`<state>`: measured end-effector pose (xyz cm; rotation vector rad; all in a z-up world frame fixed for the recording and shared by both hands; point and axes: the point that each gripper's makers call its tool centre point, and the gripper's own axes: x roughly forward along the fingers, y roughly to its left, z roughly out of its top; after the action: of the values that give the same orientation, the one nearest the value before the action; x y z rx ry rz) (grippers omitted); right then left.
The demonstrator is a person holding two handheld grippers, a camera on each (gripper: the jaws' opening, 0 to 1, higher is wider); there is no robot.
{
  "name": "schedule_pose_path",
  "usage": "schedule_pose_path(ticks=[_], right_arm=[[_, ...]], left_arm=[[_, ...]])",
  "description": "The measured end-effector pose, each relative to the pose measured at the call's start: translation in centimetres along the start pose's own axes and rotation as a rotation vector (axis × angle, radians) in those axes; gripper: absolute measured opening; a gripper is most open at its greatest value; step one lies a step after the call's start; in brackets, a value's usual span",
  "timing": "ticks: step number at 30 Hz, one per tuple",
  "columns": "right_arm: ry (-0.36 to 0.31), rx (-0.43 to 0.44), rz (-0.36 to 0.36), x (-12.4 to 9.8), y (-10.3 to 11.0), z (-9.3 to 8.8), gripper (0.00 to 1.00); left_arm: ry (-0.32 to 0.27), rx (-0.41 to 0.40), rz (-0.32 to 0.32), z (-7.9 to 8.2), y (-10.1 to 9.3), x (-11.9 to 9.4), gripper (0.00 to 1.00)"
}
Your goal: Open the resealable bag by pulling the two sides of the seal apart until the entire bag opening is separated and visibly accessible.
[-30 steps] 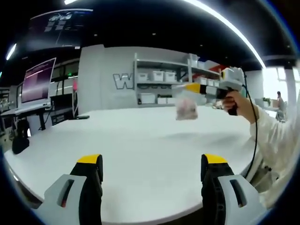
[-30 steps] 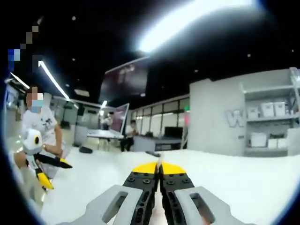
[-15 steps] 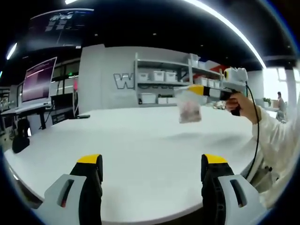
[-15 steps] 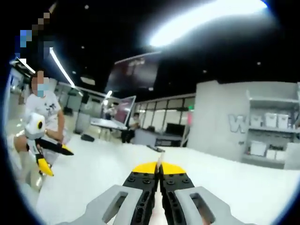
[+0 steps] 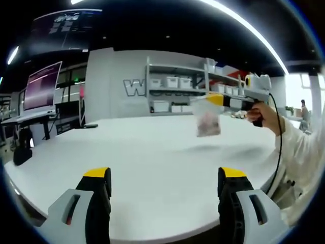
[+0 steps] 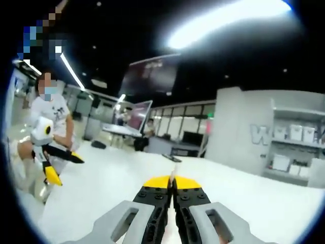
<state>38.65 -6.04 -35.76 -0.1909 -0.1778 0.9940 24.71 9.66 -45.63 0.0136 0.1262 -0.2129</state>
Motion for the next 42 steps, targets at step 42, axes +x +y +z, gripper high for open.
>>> schedule_pose_path(ticks=[42], right_arm=[[0.069, -0.072, 0.14, -3.3, 6.1, -2.1, 0.0]], left_arm=[[0.004, -0.005, -0.005, -0.2, -0.2, 0.0, 0.86]])
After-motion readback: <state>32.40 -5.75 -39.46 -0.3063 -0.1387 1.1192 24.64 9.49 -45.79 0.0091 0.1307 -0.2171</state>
